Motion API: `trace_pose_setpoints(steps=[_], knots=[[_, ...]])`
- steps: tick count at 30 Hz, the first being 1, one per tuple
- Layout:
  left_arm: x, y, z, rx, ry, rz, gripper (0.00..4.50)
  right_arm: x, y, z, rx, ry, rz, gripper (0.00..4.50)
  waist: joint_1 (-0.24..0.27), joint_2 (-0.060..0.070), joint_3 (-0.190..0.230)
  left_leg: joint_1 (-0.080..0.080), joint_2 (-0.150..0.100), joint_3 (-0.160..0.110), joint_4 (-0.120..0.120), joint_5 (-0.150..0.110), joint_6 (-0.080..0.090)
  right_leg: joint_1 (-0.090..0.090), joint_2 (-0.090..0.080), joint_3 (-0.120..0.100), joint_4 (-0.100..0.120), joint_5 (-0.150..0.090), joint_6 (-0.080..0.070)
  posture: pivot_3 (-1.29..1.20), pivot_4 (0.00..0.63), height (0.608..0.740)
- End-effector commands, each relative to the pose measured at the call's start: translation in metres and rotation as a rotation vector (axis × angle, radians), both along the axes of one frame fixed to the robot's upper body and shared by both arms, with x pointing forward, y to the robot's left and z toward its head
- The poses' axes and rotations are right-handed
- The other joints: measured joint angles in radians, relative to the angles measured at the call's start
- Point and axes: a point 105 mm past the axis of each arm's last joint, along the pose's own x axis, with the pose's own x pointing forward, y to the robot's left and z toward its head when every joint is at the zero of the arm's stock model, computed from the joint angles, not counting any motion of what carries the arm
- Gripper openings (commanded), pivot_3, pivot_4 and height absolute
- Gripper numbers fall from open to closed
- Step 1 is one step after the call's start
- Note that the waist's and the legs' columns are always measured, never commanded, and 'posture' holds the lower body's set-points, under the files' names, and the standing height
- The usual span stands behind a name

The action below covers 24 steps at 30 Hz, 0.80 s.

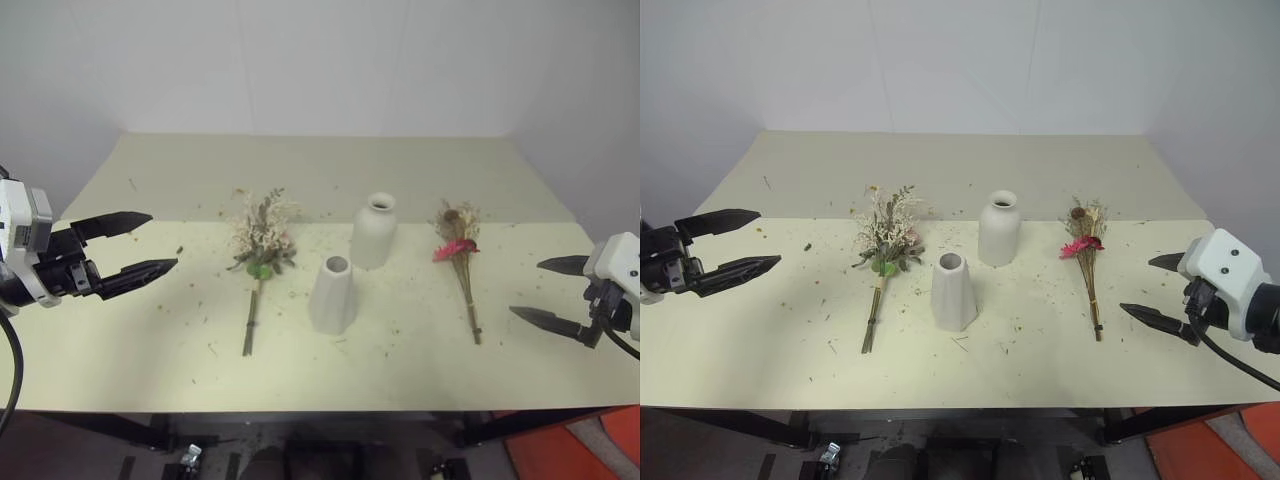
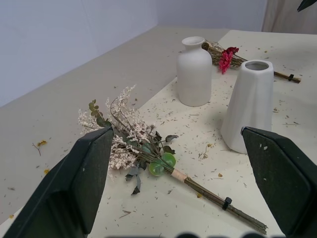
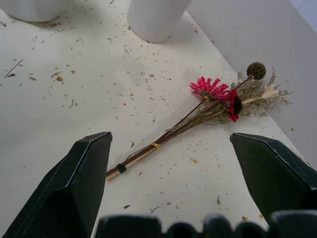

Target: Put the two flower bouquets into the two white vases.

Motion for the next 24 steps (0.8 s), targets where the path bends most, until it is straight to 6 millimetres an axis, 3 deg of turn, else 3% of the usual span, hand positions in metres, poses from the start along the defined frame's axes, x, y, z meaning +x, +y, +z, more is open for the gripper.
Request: trace_pose_setpoints(steps=[1,14,19,24], knots=[[-0.003,-0.001,0.011,0.03,-0.053,0.0,4.47,0.0,-0.002,0.015,-0.023,-0.051,0.001,4.5,0.0,0.0,0.0,0.0,0.0,0.0,0.0,0.0,0.0,0.0,0.0,0.0,0.0,0.0,0.0,0.0,0.15,0.74],[-0.005,-0.003,0.011,0.021,-0.05,-0.016,4.47,0.004,-0.001,0.016,-0.001,-0.045,-0.04,4.5,-0.001,0.0,0.0,0.0,0.0,0.0,0.0,0.0,0.0,0.0,0.0,0.0,0.0,0.0,0.0,0.0,0.15,0.74],[-0.006,-0.04,0.029,-0.033,-0.086,-0.209,4.47,0.021,0.002,0.011,0.028,0.072,-0.11,4.5,0.0,0.0,0.0,0.0,0.0,0.0,0.0,0.0,0.0,-0.001,0.0,0.0,0.0,0.0,-0.001,0.0,0.15,0.74],[0.003,-0.08,0.036,0.02,-0.111,-0.392,4.47,0.057,0.009,-0.005,0.061,0.211,-0.227,4.5,-0.001,0.0,0.0,0.0,-0.002,0.001,0.0,0.0,0.0,0.0,0.0,0.001,-0.001,0.001,-0.001,0.0,0.15,0.74]])
